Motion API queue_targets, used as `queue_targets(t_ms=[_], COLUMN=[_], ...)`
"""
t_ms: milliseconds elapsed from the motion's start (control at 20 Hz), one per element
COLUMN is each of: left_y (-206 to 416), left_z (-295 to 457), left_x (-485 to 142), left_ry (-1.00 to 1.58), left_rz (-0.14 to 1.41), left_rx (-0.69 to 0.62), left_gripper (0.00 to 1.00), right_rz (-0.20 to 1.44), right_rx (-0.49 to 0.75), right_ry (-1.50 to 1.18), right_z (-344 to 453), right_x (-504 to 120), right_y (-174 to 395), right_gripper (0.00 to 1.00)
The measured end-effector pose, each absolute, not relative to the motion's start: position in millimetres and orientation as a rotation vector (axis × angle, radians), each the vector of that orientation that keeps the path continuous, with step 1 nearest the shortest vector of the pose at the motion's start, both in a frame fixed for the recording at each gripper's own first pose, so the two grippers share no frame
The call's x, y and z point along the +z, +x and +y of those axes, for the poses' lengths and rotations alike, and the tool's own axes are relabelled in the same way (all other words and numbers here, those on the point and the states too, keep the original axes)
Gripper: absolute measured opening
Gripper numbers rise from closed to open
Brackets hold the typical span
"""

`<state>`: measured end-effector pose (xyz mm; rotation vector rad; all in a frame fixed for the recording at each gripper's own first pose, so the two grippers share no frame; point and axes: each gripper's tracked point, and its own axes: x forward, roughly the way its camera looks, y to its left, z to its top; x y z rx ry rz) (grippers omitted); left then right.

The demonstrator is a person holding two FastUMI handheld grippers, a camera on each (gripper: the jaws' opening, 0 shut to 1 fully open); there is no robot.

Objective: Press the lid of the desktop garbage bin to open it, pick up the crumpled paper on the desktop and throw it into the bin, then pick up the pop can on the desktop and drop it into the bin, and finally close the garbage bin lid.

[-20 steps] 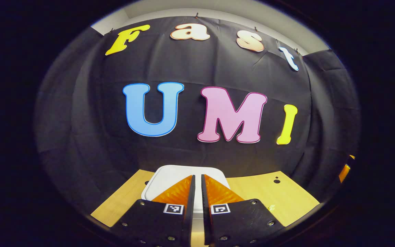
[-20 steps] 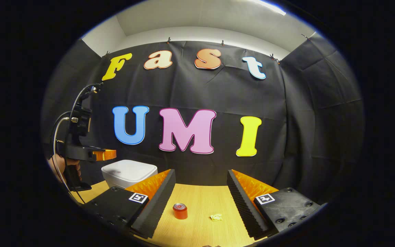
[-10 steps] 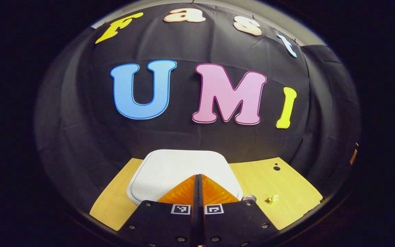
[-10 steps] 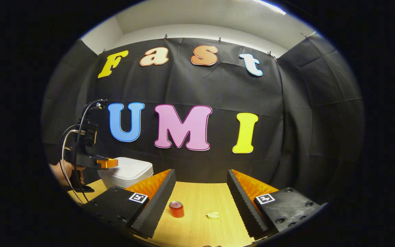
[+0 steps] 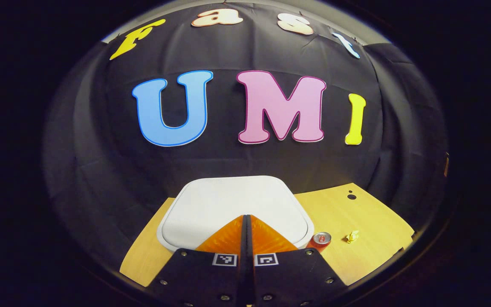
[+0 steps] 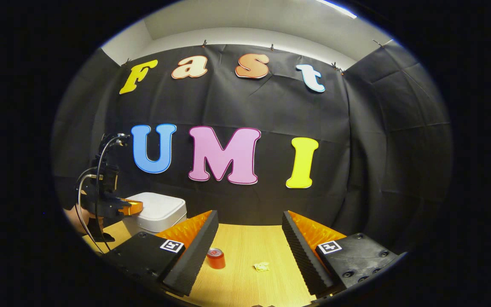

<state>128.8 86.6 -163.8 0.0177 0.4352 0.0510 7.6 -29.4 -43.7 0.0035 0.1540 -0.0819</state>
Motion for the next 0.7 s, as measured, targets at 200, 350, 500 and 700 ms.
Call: queue_targets(t_ms=[200, 350, 500, 700], left_y=[126.7, 127.1, 127.5, 132.6], left_z=[84.2, 86.2, 86.1, 88.5], left_x=[-165.0, -162.4, -149.0, -74.4], left_ry=[-0.005, -0.034, -0.022, -0.029], left_rz=[0.443, 0.424, 0.386, 0.22], left_rx=[0.021, 0.025, 0.03, 0.067], left_gripper=[0.01, 0.01, 0.01, 0.01], right_rz=[0.14, 0.15, 0.143, 0.15], right_rx=[-0.079, -0.066, -0.058, -0.054], right_ry=[0.008, 0.018, 0.021, 0.021], right_z=[-27.8, -22.9, -21.2, -19.9], right_x=[-41.0, -43.9, -40.3, -42.5], right_y=[8.4, 8.4, 7.2, 4.7], right_gripper=[0.97, 0.98, 0.98, 0.98])
